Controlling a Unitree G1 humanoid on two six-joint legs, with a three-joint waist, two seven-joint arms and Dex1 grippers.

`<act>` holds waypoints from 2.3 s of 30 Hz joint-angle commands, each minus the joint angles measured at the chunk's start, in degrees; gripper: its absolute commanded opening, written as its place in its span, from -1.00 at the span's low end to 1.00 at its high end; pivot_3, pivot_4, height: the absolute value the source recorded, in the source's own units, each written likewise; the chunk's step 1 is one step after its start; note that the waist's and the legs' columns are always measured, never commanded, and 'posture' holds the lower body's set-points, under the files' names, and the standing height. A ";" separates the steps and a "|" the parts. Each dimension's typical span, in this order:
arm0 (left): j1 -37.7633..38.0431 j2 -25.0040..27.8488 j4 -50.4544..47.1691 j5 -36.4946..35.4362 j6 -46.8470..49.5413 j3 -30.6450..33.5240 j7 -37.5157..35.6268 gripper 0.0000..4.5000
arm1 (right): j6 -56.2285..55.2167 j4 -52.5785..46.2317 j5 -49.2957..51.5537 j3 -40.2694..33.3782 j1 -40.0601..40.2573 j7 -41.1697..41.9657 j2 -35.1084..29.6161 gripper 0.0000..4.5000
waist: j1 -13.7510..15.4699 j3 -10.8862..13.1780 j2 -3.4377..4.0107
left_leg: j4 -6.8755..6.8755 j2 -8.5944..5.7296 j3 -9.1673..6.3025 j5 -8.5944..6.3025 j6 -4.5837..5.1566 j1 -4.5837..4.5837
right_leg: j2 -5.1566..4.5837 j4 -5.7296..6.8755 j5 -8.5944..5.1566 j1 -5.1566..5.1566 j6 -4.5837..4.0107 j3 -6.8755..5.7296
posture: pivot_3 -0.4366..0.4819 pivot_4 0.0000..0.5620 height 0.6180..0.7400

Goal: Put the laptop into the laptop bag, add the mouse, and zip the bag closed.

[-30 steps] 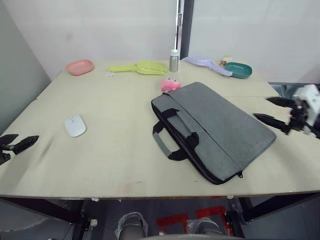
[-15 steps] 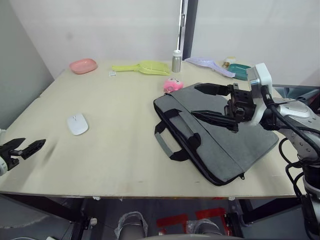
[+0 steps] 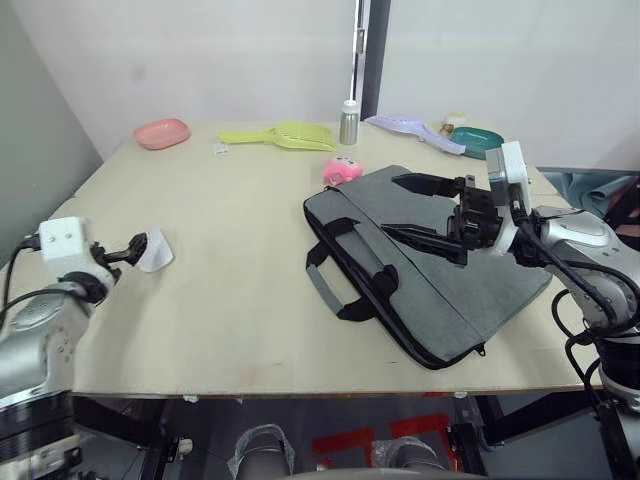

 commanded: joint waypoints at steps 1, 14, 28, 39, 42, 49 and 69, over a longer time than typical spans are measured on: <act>-2.39 -1.76 0.08 2.52 0.14 -2.18 4.06 1.00 | -1.57 -0.89 -0.89 -0.22 0.26 -0.07 0.44 0.97 | 0.09 0.00 0.00 | -0.02 0.00 -0.03 0.00 0.01 -0.03 | 0.01 -0.02 0.00 -0.01 0.00 -0.03 | -0.05 -0.47 1.00; -9.54 -5.70 9.89 7.14 -3.84 -3.35 11.96 1.00 | -0.74 -2.12 -0.23 -1.14 1.70 -1.49 -0.28 0.97 | 0.19 0.00 0.00 | -0.03 0.01 -0.12 0.02 0.00 -0.15 | 0.02 -0.06 0.00 -0.07 0.01 -0.10 | -0.05 -0.47 1.00; -15.34 -7.81 19.95 7.99 -9.04 -4.13 13.55 1.00 | 0.27 -3.07 0.26 -2.20 1.92 -3.10 -1.89 0.97 | 0.32 0.00 0.00 | -0.08 0.00 -0.14 0.01 -0.01 -0.19 | 0.02 -0.16 0.01 -0.07 0.02 -0.12 | -0.05 -0.47 1.00; -16.71 -8.88 23.27 10.56 -9.53 -5.58 17.04 1.00 | 0.80 -3.94 0.41 -2.58 2.22 -4.20 -2.24 0.97 | 0.32 0.01 -0.01 | -0.17 -0.01 -0.14 0.01 -0.02 -0.20 | 0.02 -0.27 0.01 -0.07 0.04 -0.13 | -0.05 -0.47 1.00; -16.68 -8.96 23.39 10.80 -9.73 -5.56 17.85 0.77 | 0.69 -4.10 0.26 -2.56 2.35 -4.33 -2.33 1.00 | 0.31 0.01 0.00 | -0.18 -0.01 -0.14 0.01 -0.03 -0.20 | 0.02 -0.30 0.02 -0.07 0.04 -0.14 | -0.05 -0.47 1.00; -15.92 -7.78 23.50 11.19 -9.96 -4.96 18.02 0.28 | 0.59 -4.11 0.44 -2.43 2.67 -4.50 -2.43 1.00 | 0.28 0.01 0.00 | -0.22 -0.01 -0.13 0.00 -0.03 -0.20 | 0.02 -0.34 0.01 -0.07 0.05 -0.14 | -0.05 -0.47 1.00; -9.98 22.10 0.59 -4.35 -0.14 -22.10 -50.87 0.28 | -2.31 0.05 -32.38 25.00 4.64 -18.25 5.19 1.00 | 0.03 0.10 0.04 | -0.99 0.02 0.20 0.16 -0.50 -0.27 | 0.08 -0.62 -0.05 -0.54 0.08 0.00 | -0.05 -0.47 1.00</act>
